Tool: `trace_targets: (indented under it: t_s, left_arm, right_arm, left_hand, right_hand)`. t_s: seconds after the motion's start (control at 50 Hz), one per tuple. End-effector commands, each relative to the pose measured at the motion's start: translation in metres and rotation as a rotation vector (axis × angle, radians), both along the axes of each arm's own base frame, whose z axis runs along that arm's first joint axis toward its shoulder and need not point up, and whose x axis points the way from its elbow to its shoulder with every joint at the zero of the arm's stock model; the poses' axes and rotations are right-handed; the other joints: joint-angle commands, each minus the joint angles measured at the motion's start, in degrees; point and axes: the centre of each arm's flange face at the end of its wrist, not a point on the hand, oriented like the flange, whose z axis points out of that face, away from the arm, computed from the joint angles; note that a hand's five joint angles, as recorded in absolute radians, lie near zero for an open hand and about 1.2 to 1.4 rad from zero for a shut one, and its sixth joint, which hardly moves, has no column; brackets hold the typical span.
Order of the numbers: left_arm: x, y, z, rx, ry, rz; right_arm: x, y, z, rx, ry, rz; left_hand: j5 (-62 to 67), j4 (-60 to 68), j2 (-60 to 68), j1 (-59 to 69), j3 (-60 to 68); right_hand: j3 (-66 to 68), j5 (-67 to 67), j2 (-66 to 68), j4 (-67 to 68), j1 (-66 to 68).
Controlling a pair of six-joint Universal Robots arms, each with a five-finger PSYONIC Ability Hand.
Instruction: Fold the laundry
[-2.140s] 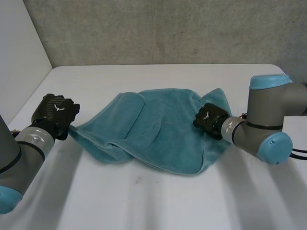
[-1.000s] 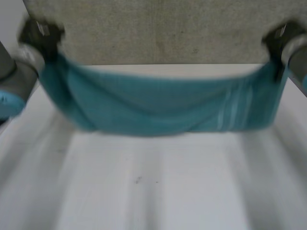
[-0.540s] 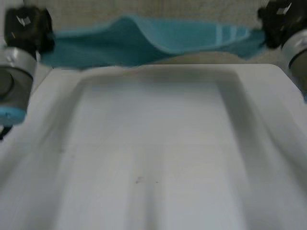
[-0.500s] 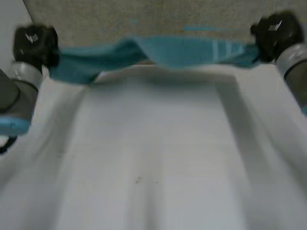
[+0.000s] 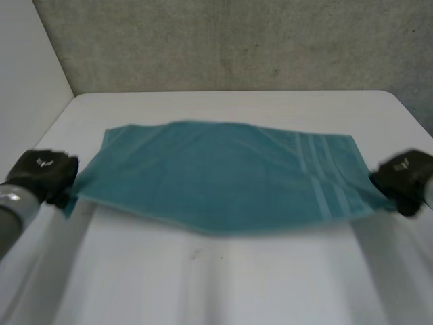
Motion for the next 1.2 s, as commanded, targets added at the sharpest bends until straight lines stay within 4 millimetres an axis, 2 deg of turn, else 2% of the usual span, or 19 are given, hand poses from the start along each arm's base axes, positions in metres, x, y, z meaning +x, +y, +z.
trace_targets:
  t_s: [0.02,0.16,0.2,0.24,0.3,0.34,0.4,0.42,0.46,0.5,0.56,0.72,1.0,1.02,1.04,1.06,1.08,1.1,1.2]
  left_arm:
    - [0.022,0.036,0.025,0.165,-0.056,-0.093]
    - [0.017,0.024,0.021,0.126,-0.014,-0.170]
    - [0.013,0.004,0.007,0.103,-0.020,-0.198]
    - [0.008,-0.002,0.004,0.088,-0.023,-0.219]
    - [-0.023,-0.034,-0.008,-0.005,-0.047,-0.296]
    - [-0.024,-0.041,-0.011,-0.015,-0.052,-0.288]
    - [-0.025,-0.087,-0.025,-0.077,-0.069,-0.191]
    - [-0.025,-0.087,-0.025,-0.077,-0.069,-0.190]
    - [-0.031,-0.105,-0.032,-0.103,-0.076,-0.168]
    - [-0.038,-0.114,-0.036,-0.120,-0.081,-0.167]
    - [-0.047,-0.134,-0.045,-0.155,-0.088,-0.172]
    - [-0.054,-0.158,-0.056,-0.256,-0.091,-0.168]
    - [-0.056,-0.164,-0.066,-0.300,-0.087,-0.181]
    - [-0.056,-0.164,-0.068,-0.311,-0.086,-0.180]
    - [-0.056,-0.164,-0.068,-0.317,-0.086,-0.180]
    - [-0.056,-0.164,-0.069,-0.320,-0.088,-0.180]
    - [-0.056,-0.163,-0.069,-0.324,-0.089,-0.180]
    - [-0.057,-0.161,-0.071,-0.334,-0.098,-0.184]
    - [-0.062,-0.156,-0.062,-0.402,-0.153,-0.211]
  right_arm:
    - [-0.029,0.036,0.006,0.067,0.193,0.074]
    - [-0.025,0.023,-0.004,0.050,0.127,0.090]
    - [-0.025,-0.002,-0.017,0.028,0.075,0.054]
    - [-0.027,-0.022,-0.021,-0.006,0.039,0.003]
    - [-0.023,-0.042,-0.024,-0.052,-0.005,-0.028]
    - [-0.015,-0.059,-0.028,-0.086,-0.029,-0.036]
    - [-0.001,-0.083,-0.039,-0.135,-0.051,-0.042]
    - [0.002,-0.088,-0.040,-0.152,-0.054,-0.046]
    - [0.007,-0.105,-0.043,-0.204,-0.058,-0.072]
    - [0.008,-0.111,-0.043,-0.224,-0.058,-0.080]
    - [0.012,-0.134,-0.057,-0.279,-0.042,-0.119]
    - [0.031,-0.152,-0.072,-0.358,-0.033,-0.124]
    - [0.037,-0.160,-0.071,-0.442,-0.049,-0.122]
    - [0.038,-0.160,-0.072,-0.440,-0.049,-0.120]
    - [0.039,-0.160,-0.073,-0.439,-0.049,-0.119]
    - [0.039,-0.160,-0.073,-0.439,-0.049,-0.119]
    - [0.042,-0.158,-0.073,-0.438,-0.050,-0.116]
    - [0.048,-0.155,-0.074,-0.437,-0.052,-0.112]
    - [0.051,-0.152,-0.073,-0.436,-0.074,-0.125]
  left_hand:
    - [14.6,11.5,11.2,15.8,11.6]
    - [14.6,11.5,11.2,15.8,11.6]
    - [14.6,11.5,11.2,15.8,11.6]
    - [14.6,11.5,11.2,15.8,11.6]
    - [14.6,11.5,11.2,15.8,11.6]
    - [14.6,11.5,11.2,15.8,11.6]
    - [14.6,11.5,11.2,15.8,11.6]
    - [14.6,11.5,11.2,15.8,11.6]
    - [14.6,11.5,11.2,15.8,11.6]
    - [14.6,11.5,11.2,15.8,11.6]
    - [14.6,11.5,11.2,15.8,11.6]
    - [14.6,11.5,11.2,15.8,11.6]
    - [14.6,11.5,11.2,15.8,11.6]
    - [11.5,8.4,8.1,12.6,8.5]
    - [-1.0,-4.2,-4.5,0.1,-4.1]
    - [-16.5,-19.6,-19.9,-15.3,-19.5]
    - [-30.9,-34.1,-34.4,-29.8,-34.0]
    - [-45.1,-48.2,-48.5,-43.9,-48.1]
    - [-53.5,-56.6,-56.9,-52.3,-56.5]
  right_hand:
    - [11.9,13.1,12.2,11.5,24.2]
    - [11.9,13.1,12.2,11.5,24.2]
    - [11.9,13.1,12.2,11.5,24.2]
    - [11.9,13.1,12.2,11.5,24.2]
    - [11.9,13.1,12.2,11.5,24.2]
    - [11.9,13.1,12.2,11.5,24.2]
    - [11.9,13.1,12.2,11.5,24.2]
    - [11.9,13.1,12.2,11.5,24.2]
    - [11.9,13.1,12.2,11.5,24.2]
    - [11.9,13.1,12.2,11.5,24.2]
    - [11.9,13.1,12.2,11.5,24.2]
    - [11.9,13.1,12.2,11.5,24.2]
    - [11.9,13.1,12.2,11.5,24.2]
    - [1.0,2.1,1.3,0.6,13.3]
    - [-15.0,-13.8,-14.6,-15.3,-2.7]
    - [-15.1,-13.9,-14.8,-15.5,-2.8]
    - [-42.9,-41.8,-42.6,-43.3,-30.6]
    - [-58.1,-56.9,-57.8,-58.5,-45.8]
    - [-58.1,-56.9,-57.8,-58.5,-45.8]
